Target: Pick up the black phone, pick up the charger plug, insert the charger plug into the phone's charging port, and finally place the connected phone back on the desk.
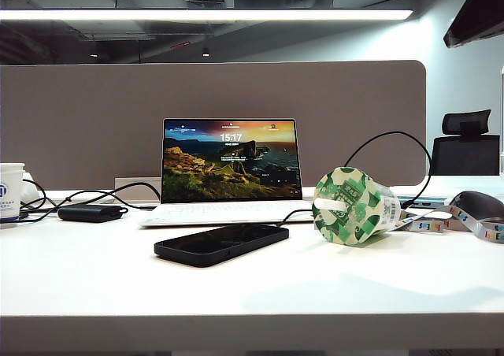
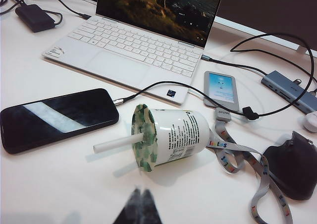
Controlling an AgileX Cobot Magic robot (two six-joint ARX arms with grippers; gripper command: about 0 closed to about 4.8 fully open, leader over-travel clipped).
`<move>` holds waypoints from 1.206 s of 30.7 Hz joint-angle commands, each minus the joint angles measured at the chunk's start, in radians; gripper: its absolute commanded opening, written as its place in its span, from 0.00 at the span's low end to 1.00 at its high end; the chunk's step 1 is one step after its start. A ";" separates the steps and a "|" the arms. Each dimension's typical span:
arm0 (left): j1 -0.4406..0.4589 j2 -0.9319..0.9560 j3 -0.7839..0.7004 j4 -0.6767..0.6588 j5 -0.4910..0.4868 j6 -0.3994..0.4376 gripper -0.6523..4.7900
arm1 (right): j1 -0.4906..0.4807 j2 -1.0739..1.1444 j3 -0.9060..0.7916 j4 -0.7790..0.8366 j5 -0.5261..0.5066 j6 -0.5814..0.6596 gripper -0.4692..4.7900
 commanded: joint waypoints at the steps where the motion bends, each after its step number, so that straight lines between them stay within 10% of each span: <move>1: 0.002 0.001 0.000 -0.015 -0.019 0.012 0.11 | 0.000 -0.002 0.006 0.016 0.005 0.000 0.09; 37: 0.112 0.001 0.000 -0.017 0.092 0.011 0.11 | -0.051 -0.053 -0.010 0.023 0.015 0.000 0.09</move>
